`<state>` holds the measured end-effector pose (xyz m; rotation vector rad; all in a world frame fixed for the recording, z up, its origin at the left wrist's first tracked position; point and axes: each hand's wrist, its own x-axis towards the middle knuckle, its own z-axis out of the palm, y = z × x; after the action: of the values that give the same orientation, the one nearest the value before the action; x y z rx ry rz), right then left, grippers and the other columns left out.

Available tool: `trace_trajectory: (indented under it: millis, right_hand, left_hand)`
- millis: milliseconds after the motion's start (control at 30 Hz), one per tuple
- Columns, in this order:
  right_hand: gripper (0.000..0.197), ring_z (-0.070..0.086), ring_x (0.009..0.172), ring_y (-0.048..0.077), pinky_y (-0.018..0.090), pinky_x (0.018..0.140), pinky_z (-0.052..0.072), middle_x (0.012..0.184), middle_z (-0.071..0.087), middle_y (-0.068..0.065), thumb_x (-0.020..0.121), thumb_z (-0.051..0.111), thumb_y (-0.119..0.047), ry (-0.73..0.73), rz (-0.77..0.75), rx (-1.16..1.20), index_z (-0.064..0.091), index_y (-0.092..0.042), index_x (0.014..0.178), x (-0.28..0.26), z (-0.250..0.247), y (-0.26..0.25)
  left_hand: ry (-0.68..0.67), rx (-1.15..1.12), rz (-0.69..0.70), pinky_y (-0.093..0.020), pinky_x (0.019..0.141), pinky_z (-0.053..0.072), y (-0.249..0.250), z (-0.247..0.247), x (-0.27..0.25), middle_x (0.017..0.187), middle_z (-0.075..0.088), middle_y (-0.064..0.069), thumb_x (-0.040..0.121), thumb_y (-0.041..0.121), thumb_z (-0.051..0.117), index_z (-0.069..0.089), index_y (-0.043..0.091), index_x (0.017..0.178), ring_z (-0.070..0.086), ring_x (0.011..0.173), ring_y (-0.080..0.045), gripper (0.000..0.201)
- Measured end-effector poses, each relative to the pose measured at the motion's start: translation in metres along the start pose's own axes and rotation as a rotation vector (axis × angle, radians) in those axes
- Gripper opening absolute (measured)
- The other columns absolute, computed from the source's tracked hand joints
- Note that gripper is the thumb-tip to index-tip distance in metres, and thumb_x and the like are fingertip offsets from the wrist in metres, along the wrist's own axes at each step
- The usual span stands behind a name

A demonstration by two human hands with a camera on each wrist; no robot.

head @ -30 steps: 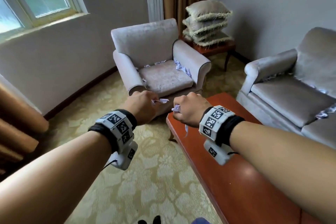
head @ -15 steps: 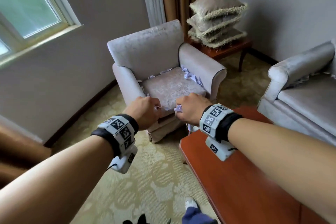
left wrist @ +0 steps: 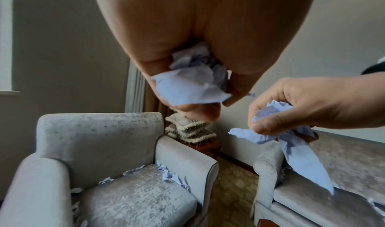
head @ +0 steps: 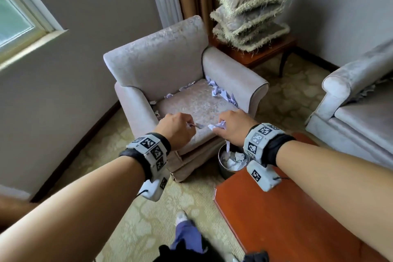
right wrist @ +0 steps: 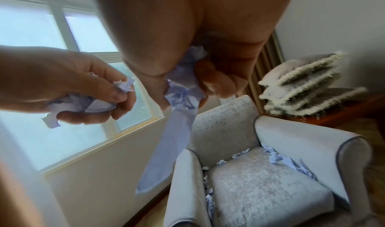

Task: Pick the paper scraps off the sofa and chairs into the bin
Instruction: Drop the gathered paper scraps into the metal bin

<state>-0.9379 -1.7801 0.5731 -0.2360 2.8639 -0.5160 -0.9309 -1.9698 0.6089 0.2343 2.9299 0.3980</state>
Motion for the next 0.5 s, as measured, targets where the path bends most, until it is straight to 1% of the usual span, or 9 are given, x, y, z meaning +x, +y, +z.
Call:
trace_trajectory:
  millis: [67, 167, 233, 267, 300, 333, 367, 433, 500]
  right_hand:
    - [0.041, 0.059, 0.101, 0.033, 0.037, 0.083, 0.050, 0.104, 0.065, 0.012, 0.087, 0.056, -0.054, 0.009, 0.065, 0.008, 0.063, -0.015, 0.099, 0.021, 0.000, 0.016]
    - [0.039, 0.058, 0.098, 0.031, 0.031, 0.077, 0.043, 0.100, 0.064, 0.011, 0.091, 0.055, -0.050, 0.022, 0.164, 0.023, 0.063, -0.013, 0.099, 0.050, 0.002, 0.040]
    - [0.038, 0.057, 0.097, 0.031, 0.029, 0.074, 0.041, 0.097, 0.065, 0.012, 0.092, 0.054, -0.051, 0.035, 0.263, 0.055, 0.064, -0.015, 0.096, 0.071, 0.007, 0.056]
    - [0.037, 0.057, 0.097, 0.032, 0.030, 0.074, 0.040, 0.095, 0.065, 0.012, 0.092, 0.052, -0.052, 0.037, 0.319, 0.063, 0.063, -0.016, 0.090, 0.084, 0.010, 0.064]
    - [0.039, 0.057, 0.097, 0.032, 0.031, 0.074, 0.040, 0.093, 0.065, 0.012, 0.093, 0.050, -0.052, 0.033, 0.373, 0.070, 0.059, -0.017, 0.080, 0.098, 0.014, 0.072]
    - [0.043, 0.055, 0.095, 0.031, 0.032, 0.072, 0.038, 0.089, 0.064, 0.012, 0.094, 0.047, -0.053, 0.020, 0.432, 0.083, 0.051, -0.017, 0.071, 0.110, 0.016, 0.079]
    - [0.045, 0.052, 0.091, 0.030, 0.031, 0.071, 0.035, 0.084, 0.061, 0.011, 0.096, 0.045, -0.052, 0.006, 0.500, 0.105, 0.045, -0.018, 0.066, 0.123, 0.019, 0.085]
    - [0.046, 0.045, 0.084, 0.027, 0.030, 0.069, 0.031, 0.077, 0.055, 0.008, 0.096, 0.045, -0.052, 0.012, 0.623, 0.161, 0.042, -0.018, 0.064, 0.152, 0.025, 0.094]
    - [0.046, 0.050, 0.084, 0.029, 0.030, 0.068, 0.035, 0.073, 0.055, 0.007, 0.093, 0.046, -0.053, 0.035, 0.730, 0.216, 0.043, -0.019, 0.062, 0.178, 0.034, 0.102]
  left_hand:
    - [-0.047, -0.018, 0.055, -0.026, 0.064, 0.039, 0.001, 0.007, 0.038, 0.083, 0.063, -0.003, 0.089, 0.025, 0.054, 0.067, 0.025, 0.086, 0.057, 0.078, -0.025, 0.013]
    - [-0.126, -0.040, 0.136, -0.025, 0.057, 0.036, 0.002, 0.021, 0.100, 0.087, 0.066, -0.003, 0.091, 0.022, 0.052, 0.064, 0.023, 0.085, 0.056, 0.075, -0.022, 0.014]
    - [-0.184, -0.067, 0.168, -0.026, 0.055, 0.037, 0.002, 0.034, 0.142, 0.087, 0.068, -0.005, 0.090, 0.022, 0.051, 0.066, 0.022, 0.086, 0.059, 0.076, -0.024, 0.015]
    - [-0.219, -0.085, 0.184, -0.026, 0.056, 0.038, 0.002, 0.041, 0.162, 0.088, 0.068, -0.007, 0.090, 0.023, 0.052, 0.065, 0.023, 0.085, 0.061, 0.078, -0.026, 0.015]
    - [-0.256, -0.105, 0.206, -0.027, 0.059, 0.039, 0.003, 0.048, 0.183, 0.089, 0.068, -0.009, 0.089, 0.024, 0.052, 0.064, 0.024, 0.083, 0.062, 0.081, -0.029, 0.013]
    - [-0.298, -0.120, 0.231, -0.028, 0.062, 0.040, 0.003, 0.053, 0.202, 0.091, 0.068, -0.010, 0.089, 0.026, 0.052, 0.063, 0.025, 0.082, 0.062, 0.085, -0.031, 0.013]
    - [-0.341, -0.131, 0.256, -0.028, 0.064, 0.040, 0.001, 0.059, 0.220, 0.092, 0.068, -0.011, 0.089, 0.027, 0.053, 0.063, 0.025, 0.082, 0.062, 0.087, -0.032, 0.012]
    - [-0.404, -0.136, 0.294, -0.029, 0.068, 0.042, -0.006, 0.071, 0.255, 0.093, 0.068, -0.012, 0.088, 0.030, 0.054, 0.064, 0.025, 0.084, 0.061, 0.091, -0.033, 0.012]
    - [-0.452, -0.136, 0.316, -0.031, 0.072, 0.046, -0.014, 0.085, 0.287, 0.095, 0.069, -0.013, 0.089, 0.030, 0.054, 0.061, 0.028, 0.082, 0.061, 0.094, -0.035, 0.010]
